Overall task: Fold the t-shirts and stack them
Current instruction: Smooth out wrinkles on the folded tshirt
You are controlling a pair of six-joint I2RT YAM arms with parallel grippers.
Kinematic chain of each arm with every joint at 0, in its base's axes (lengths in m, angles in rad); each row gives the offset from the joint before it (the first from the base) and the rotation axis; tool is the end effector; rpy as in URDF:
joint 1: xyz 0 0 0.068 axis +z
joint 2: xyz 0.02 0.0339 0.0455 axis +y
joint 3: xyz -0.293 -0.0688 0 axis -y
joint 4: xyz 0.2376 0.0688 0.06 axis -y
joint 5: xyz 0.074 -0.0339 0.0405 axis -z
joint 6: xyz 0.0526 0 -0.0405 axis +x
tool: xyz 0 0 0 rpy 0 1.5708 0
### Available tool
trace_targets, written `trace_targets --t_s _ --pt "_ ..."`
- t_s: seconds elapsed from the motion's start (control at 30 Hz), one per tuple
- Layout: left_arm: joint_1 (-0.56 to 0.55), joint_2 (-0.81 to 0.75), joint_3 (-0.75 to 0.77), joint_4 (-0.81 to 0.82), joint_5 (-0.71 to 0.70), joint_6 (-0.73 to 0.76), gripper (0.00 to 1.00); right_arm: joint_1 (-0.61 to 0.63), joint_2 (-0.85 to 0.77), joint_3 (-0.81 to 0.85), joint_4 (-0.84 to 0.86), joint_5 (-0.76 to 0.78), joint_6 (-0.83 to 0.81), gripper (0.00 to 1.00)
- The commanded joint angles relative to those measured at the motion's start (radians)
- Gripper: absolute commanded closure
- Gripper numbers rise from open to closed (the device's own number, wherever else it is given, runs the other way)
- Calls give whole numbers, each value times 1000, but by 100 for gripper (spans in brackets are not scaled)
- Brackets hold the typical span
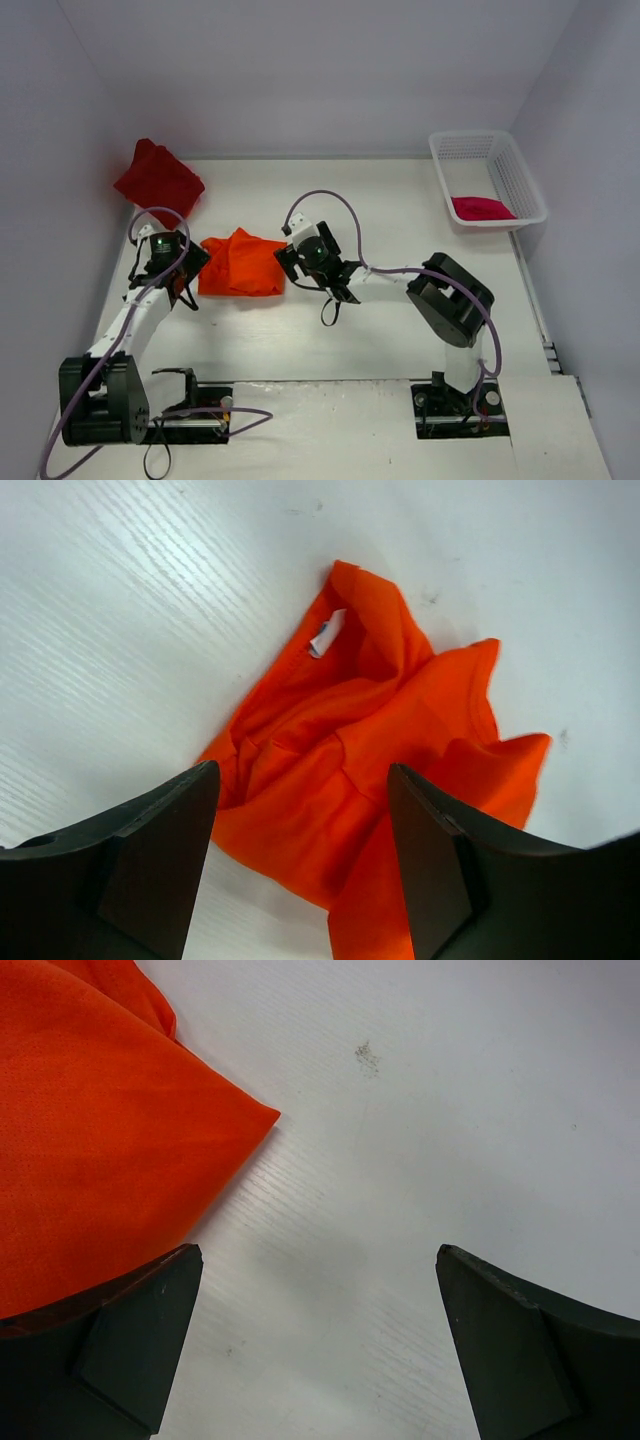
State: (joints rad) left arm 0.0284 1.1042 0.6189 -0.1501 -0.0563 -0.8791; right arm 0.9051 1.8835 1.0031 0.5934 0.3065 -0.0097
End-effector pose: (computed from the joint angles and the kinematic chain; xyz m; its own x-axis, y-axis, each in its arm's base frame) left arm 0.2280 0.0094 0.2423 -0.3217 -0.7784 -0.5391 -0.5039 0.6228 -0.5986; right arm 0.2761 0.3259 0.2122 -0.1693 -0.2305 -0.9582 -0.5728 0.8142 -0.0947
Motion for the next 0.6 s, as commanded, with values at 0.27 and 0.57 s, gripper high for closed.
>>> trace_targets --t_s 0.27,0.57 --pt "19 243 120 89 21 -4 37 3 -161 23 8 48 -33 0" --pt "38 335 188 98 42 2 37 5 -196 8 0 55 -36 0"
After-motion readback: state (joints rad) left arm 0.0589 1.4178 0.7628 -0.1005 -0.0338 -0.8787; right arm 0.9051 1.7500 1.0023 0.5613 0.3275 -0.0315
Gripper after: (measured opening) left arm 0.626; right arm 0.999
